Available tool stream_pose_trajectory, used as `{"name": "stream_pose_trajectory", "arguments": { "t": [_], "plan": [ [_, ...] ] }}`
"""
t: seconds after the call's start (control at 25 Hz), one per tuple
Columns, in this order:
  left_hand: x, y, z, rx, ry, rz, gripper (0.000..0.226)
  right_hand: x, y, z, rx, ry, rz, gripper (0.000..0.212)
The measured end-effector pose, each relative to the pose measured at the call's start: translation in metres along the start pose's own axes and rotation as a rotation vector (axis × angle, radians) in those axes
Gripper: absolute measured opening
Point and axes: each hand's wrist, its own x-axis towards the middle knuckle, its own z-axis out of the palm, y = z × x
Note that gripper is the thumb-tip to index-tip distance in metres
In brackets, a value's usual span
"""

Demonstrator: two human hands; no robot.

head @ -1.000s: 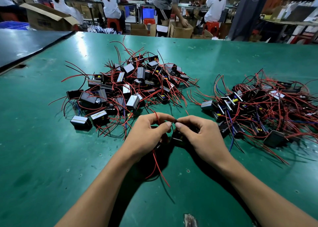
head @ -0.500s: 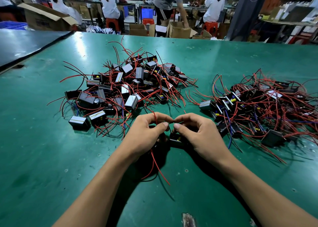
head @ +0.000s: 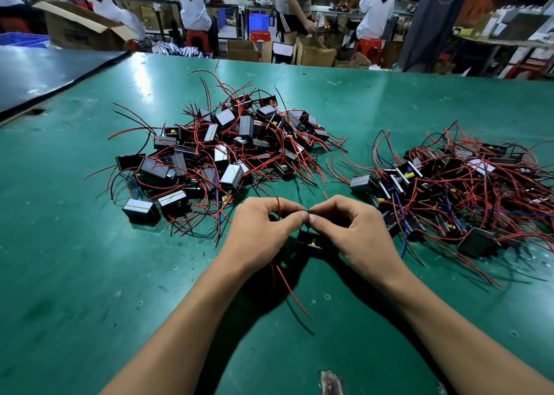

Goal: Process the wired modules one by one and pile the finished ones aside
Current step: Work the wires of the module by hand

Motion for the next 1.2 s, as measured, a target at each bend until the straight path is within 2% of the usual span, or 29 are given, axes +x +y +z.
{"name": "stream_pose_trajectory", "arguments": {
  "t": [0.56, 0.72, 0.8, 1.0, 1.2],
  "plan": [
    [0.002, -0.002, 0.008, 0.091, 0.041, 0.046, 0.004, 0.004, -0.003, -0.008, -0.067, -0.006, -0.048, 0.009],
    [0.0, -0.001, 0.007, 0.123, 0.035, 0.095, 0.005, 0.002, -0.007, -0.007, -0.099, 0.017, -0.051, 0.016],
    [0.0, -0.001, 0.007, 0.135, 0.035, 0.116, 0.005, 0.003, -0.009, -0.007, -0.071, 0.008, 0.009, 0.021],
    [-0.002, -0.002, 0.007, 0.09, 0.001, 0.106, 0.007, 0.005, -0.015, -0.011, 0.209, -0.096, 0.296, 0.028],
    [-0.002, 0.001, 0.01, 0.076, -0.003, 0.133, 0.006, 0.01, -0.016, -0.012, 0.39, -0.136, 0.467, 0.022]
  ]
}}
